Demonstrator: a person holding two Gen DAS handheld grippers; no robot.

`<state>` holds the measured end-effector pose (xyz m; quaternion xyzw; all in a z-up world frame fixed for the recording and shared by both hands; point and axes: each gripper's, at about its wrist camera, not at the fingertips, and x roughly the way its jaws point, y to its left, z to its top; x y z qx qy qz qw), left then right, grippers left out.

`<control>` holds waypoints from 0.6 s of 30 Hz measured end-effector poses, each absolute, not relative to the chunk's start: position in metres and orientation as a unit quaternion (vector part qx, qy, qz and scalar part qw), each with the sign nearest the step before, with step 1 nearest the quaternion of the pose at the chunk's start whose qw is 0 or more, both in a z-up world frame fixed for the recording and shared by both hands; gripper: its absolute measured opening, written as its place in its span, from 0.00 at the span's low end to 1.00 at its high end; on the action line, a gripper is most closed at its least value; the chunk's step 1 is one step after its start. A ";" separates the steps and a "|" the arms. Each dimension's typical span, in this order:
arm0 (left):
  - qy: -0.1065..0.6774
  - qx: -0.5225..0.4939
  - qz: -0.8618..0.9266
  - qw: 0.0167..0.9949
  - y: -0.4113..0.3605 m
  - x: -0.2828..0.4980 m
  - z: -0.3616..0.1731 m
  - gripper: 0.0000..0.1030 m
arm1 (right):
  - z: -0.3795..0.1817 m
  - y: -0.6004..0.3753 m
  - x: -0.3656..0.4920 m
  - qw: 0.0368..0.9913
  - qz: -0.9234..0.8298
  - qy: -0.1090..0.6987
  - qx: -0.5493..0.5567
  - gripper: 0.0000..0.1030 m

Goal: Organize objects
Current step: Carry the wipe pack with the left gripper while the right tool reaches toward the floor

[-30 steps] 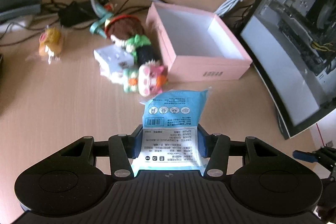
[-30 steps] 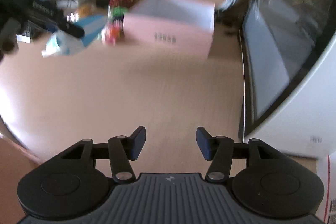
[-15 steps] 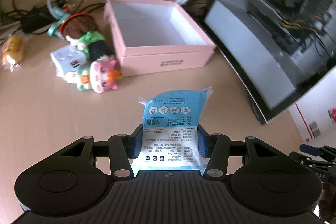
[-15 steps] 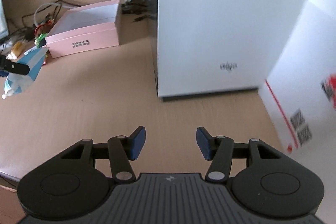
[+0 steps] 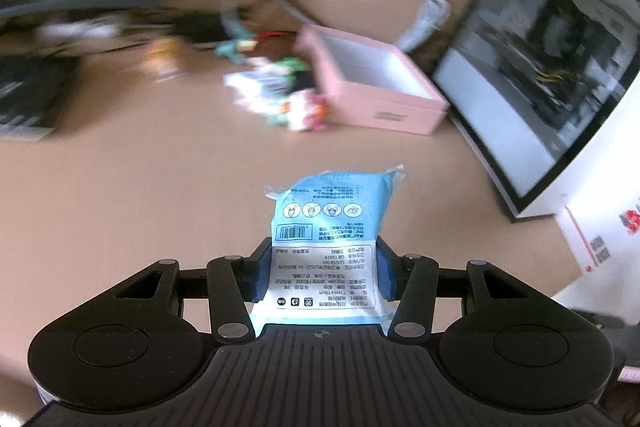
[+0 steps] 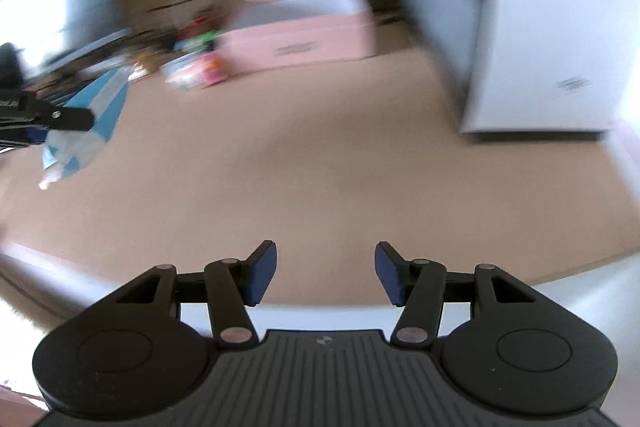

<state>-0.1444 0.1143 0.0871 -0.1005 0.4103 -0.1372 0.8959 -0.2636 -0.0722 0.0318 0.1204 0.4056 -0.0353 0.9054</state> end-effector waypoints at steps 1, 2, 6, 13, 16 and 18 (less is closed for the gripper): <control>0.410 -0.115 -0.119 0.897 0.124 -0.161 0.084 0.53 | 0.021 -0.062 -0.267 0.903 -0.009 0.415 0.115 0.53; 0.409 -0.135 -0.110 0.896 0.132 -0.181 0.078 0.53 | 0.011 -0.051 -0.271 0.897 0.012 0.428 0.109 0.53; 0.431 -0.161 -0.074 0.885 0.149 -0.239 0.051 0.53 | -0.032 -0.009 -0.290 0.868 0.056 0.485 0.088 0.53; 0.502 -0.209 0.009 0.839 0.191 -0.306 -0.026 0.53 | -0.118 0.027 -0.262 0.805 0.034 0.579 0.122 0.53; 0.516 -0.234 0.046 0.822 0.216 -0.323 -0.072 0.53 | -0.161 0.045 -0.245 0.779 0.019 0.616 0.119 0.61; 0.519 -0.241 0.070 0.817 0.231 -0.333 -0.107 0.53 | -0.199 0.061 -0.232 0.758 0.008 0.642 0.119 0.64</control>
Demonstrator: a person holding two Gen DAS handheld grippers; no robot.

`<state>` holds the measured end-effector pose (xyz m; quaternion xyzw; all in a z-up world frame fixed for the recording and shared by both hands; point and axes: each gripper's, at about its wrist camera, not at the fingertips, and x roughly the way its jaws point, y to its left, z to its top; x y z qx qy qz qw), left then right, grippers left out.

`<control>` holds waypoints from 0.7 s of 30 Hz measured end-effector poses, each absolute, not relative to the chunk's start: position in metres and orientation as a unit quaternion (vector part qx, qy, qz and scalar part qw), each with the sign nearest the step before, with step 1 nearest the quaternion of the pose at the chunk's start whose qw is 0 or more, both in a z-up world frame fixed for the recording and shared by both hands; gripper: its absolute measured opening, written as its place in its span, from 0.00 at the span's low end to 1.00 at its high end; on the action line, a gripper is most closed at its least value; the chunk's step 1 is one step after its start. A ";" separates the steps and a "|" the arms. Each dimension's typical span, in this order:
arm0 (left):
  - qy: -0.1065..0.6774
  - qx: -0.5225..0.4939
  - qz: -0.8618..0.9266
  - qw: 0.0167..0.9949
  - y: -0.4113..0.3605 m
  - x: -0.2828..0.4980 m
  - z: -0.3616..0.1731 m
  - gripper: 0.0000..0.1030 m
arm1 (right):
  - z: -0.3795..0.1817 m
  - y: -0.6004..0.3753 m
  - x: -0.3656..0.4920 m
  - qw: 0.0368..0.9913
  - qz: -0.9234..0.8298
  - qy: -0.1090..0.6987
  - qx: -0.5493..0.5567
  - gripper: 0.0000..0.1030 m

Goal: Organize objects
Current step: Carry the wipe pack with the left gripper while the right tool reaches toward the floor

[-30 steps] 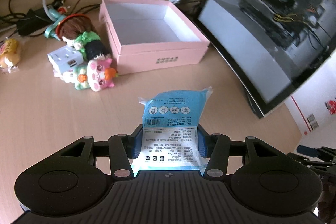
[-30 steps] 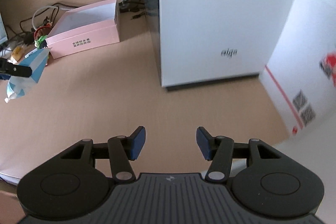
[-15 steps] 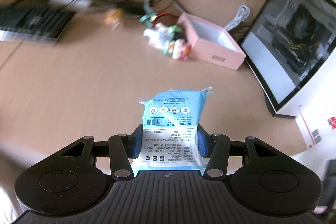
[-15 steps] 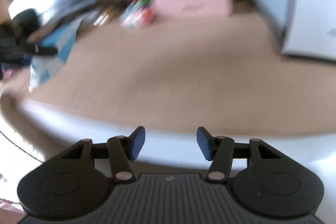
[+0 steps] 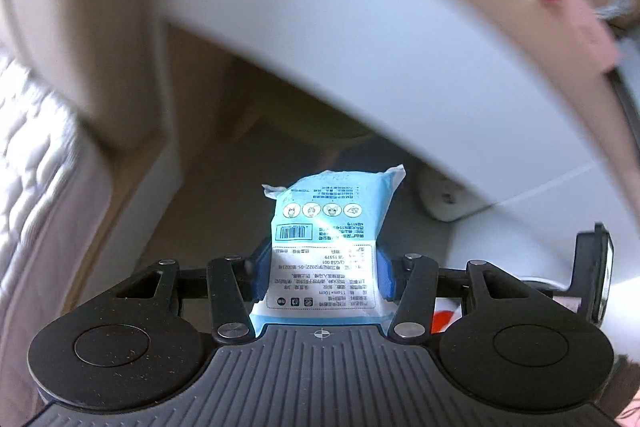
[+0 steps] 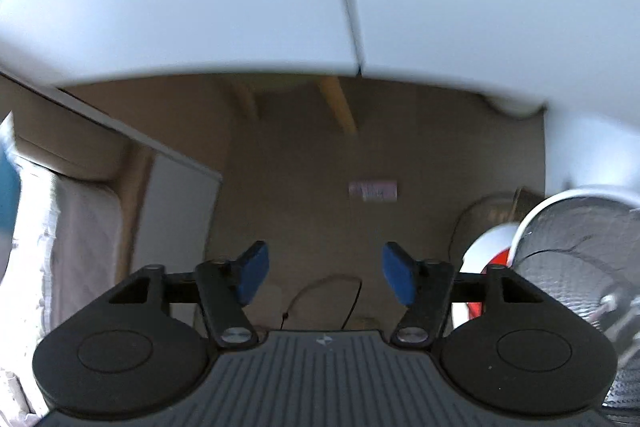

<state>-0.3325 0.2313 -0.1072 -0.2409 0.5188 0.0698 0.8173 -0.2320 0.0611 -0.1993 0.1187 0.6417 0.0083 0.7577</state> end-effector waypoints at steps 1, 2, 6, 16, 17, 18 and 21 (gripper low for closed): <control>0.520 -0.247 0.084 0.813 0.239 -0.337 -0.128 0.53 | -0.226 0.067 -0.224 0.741 -0.005 0.660 0.125 0.64; 0.521 -0.258 0.095 0.808 0.247 -0.342 -0.148 0.53 | -0.250 0.072 -0.219 0.724 -0.017 0.676 0.137 0.64; 0.518 -0.298 0.123 0.792 0.267 -0.362 -0.224 0.53 | -0.352 0.094 -0.203 0.662 -0.066 0.724 0.184 0.64; 0.546 -0.340 0.158 0.749 0.270 -0.393 -0.412 0.53 | -0.600 0.055 -0.167 0.555 -0.262 0.663 0.429 0.64; 0.548 -0.350 0.164 0.742 0.271 -0.395 -0.427 0.53 | -0.617 0.047 -0.164 0.545 -0.281 0.647 0.453 0.64; 0.551 -0.357 0.169 0.735 0.271 -0.397 -0.440 0.53 | -0.630 0.040 -0.161 0.542 -0.299 0.633 0.465 0.64; 0.557 -0.373 0.175 0.721 0.279 -0.405 -0.471 0.53 | -0.667 0.028 -0.150 0.538 -0.335 0.607 0.479 0.64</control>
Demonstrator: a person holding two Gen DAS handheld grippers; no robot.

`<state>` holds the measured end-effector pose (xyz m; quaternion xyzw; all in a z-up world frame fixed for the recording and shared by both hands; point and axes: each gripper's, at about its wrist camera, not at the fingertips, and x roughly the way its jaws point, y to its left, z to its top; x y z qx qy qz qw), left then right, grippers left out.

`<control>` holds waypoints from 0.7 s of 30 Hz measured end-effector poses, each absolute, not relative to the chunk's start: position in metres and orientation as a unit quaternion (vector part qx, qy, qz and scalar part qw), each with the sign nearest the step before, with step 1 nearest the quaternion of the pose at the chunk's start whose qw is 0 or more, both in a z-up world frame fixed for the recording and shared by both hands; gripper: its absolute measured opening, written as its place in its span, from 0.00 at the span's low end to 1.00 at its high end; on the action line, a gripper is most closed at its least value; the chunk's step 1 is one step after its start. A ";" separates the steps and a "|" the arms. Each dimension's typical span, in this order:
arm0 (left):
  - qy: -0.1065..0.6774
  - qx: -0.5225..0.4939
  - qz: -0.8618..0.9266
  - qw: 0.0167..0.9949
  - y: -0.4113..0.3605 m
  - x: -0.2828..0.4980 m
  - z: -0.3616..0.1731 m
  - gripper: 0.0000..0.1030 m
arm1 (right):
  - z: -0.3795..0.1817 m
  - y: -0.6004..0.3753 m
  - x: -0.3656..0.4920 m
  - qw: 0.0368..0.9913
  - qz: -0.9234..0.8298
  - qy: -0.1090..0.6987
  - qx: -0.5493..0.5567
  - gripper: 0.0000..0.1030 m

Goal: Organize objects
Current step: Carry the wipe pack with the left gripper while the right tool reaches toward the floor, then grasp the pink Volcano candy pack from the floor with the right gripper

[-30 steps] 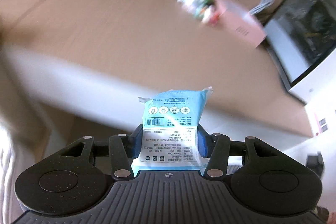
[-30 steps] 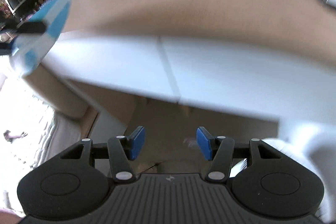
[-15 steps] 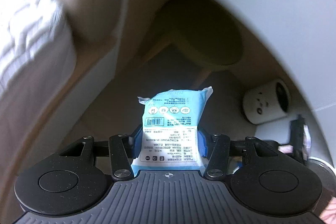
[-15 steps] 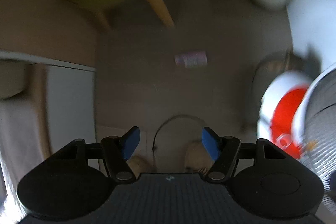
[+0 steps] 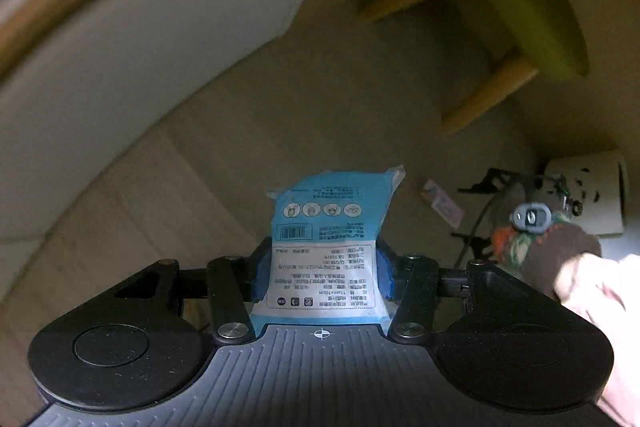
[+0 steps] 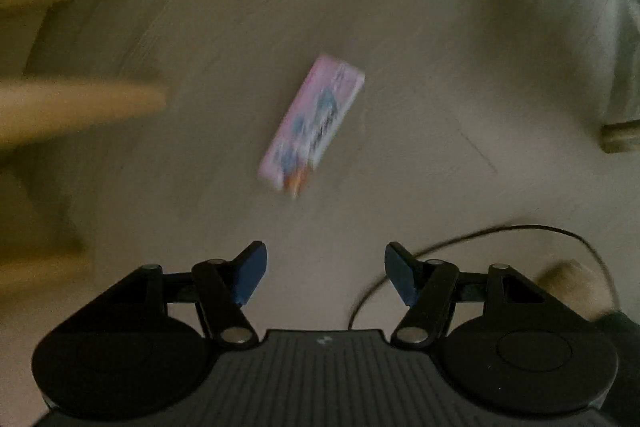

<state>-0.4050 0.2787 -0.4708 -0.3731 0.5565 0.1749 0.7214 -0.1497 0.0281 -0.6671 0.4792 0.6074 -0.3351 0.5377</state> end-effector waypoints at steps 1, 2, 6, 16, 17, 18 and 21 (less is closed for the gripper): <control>0.556 -0.375 0.176 0.720 0.278 -0.407 -0.476 0.53 | -0.677 0.025 -0.148 0.536 -0.339 0.605 0.481 0.64; 0.556 -0.375 0.177 0.720 0.277 -0.409 -0.480 0.53 | -0.688 0.023 -0.145 0.535 -0.344 0.606 0.478 0.64; 0.561 -0.370 0.168 0.721 0.281 -0.413 -0.492 0.53 | -0.719 0.021 -0.131 0.538 -0.354 0.597 0.478 0.64; 0.571 -0.352 0.144 0.727 0.293 -0.402 -0.506 0.53 | -0.743 0.040 -0.092 0.601 -0.368 0.600 0.380 0.73; 0.572 -0.352 0.144 0.727 0.293 -0.402 -0.505 0.53 | -0.740 0.044 -0.090 0.617 -0.359 0.599 0.362 0.69; 0.573 -0.353 0.143 0.726 0.294 -0.402 -0.503 0.53 | -0.736 0.048 -0.088 0.632 -0.349 0.600 0.344 0.61; 0.572 -0.348 0.144 0.728 0.292 -0.403 -0.500 0.53 | -0.727 0.063 -0.081 0.660 -0.304 0.626 0.283 0.42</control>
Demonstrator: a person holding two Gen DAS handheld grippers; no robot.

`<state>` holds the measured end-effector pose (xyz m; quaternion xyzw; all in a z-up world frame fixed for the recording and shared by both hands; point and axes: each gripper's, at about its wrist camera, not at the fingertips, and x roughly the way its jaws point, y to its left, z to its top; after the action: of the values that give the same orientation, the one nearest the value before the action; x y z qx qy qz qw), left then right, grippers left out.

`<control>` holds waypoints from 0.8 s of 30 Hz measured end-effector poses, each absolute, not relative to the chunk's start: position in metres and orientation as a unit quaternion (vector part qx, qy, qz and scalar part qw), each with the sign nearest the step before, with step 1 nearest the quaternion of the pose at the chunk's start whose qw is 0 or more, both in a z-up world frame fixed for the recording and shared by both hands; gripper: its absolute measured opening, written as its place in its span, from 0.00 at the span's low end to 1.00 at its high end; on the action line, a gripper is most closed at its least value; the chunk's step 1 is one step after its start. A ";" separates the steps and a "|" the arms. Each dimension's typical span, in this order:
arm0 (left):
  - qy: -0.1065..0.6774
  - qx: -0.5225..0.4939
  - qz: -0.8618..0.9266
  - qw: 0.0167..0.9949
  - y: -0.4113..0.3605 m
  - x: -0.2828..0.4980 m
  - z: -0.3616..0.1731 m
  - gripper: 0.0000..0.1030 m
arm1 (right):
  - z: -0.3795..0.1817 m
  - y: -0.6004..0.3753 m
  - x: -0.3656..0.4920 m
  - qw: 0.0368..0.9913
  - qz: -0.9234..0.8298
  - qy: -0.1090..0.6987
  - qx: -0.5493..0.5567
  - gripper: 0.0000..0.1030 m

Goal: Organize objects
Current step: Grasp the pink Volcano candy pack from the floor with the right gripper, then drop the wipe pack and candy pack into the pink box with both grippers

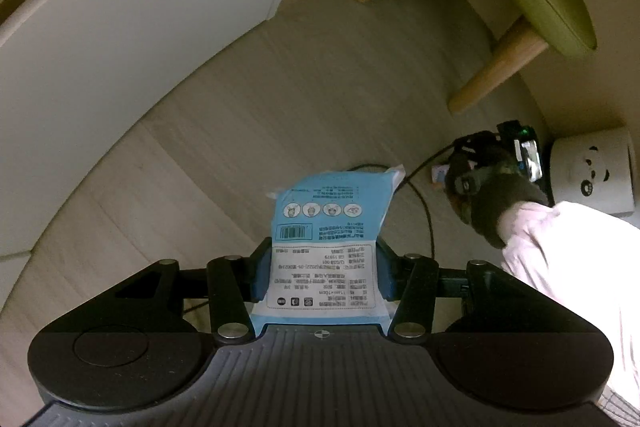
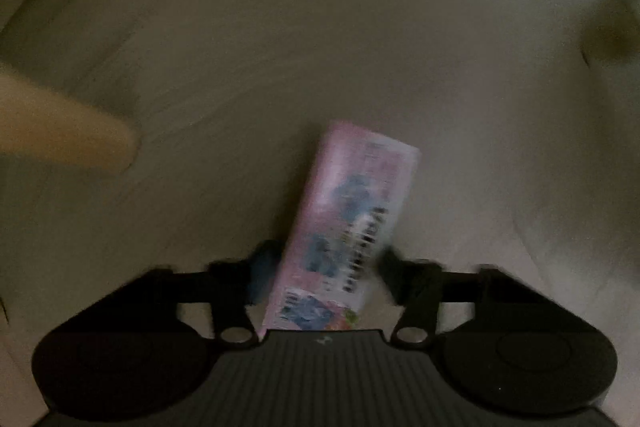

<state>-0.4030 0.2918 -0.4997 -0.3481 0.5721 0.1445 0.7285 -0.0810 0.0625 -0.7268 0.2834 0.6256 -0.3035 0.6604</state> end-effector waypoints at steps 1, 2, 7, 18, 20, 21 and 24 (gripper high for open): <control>0.572 -0.348 0.145 0.729 0.290 -0.404 -0.500 0.53 | -0.724 0.069 -0.081 0.664 -0.292 0.638 0.259 0.42; 0.571 -0.349 0.146 0.729 0.288 -0.404 -0.501 0.53 | -0.720 0.074 -0.082 0.668 -0.280 0.645 0.242 0.42; 0.570 -0.351 0.161 0.725 0.273 -0.404 -0.500 0.53 | -0.653 0.106 -0.111 0.698 -0.196 0.665 0.178 0.42; 0.542 -0.265 0.105 0.791 0.258 -0.395 -0.297 0.53 | -0.316 0.159 -0.252 0.761 0.006 0.645 0.065 0.42; 0.542 -0.239 0.094 0.800 0.253 -0.392 -0.252 0.53 | -0.240 0.163 -0.275 0.779 0.038 0.624 0.047 0.42; 0.539 -0.227 0.082 0.807 0.251 -0.389 -0.226 0.53 | -0.200 0.165 -0.284 0.790 0.054 0.609 0.033 0.42; 0.517 -0.187 0.036 0.835 0.245 -0.382 -0.146 0.53 | -0.091 0.157 -0.301 0.814 0.090 0.574 0.020 0.42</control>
<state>-0.3822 0.2446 -0.1462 -0.1870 0.5167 0.0362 0.8347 -0.3006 0.1569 -0.0911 0.0201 0.5735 0.0904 0.8140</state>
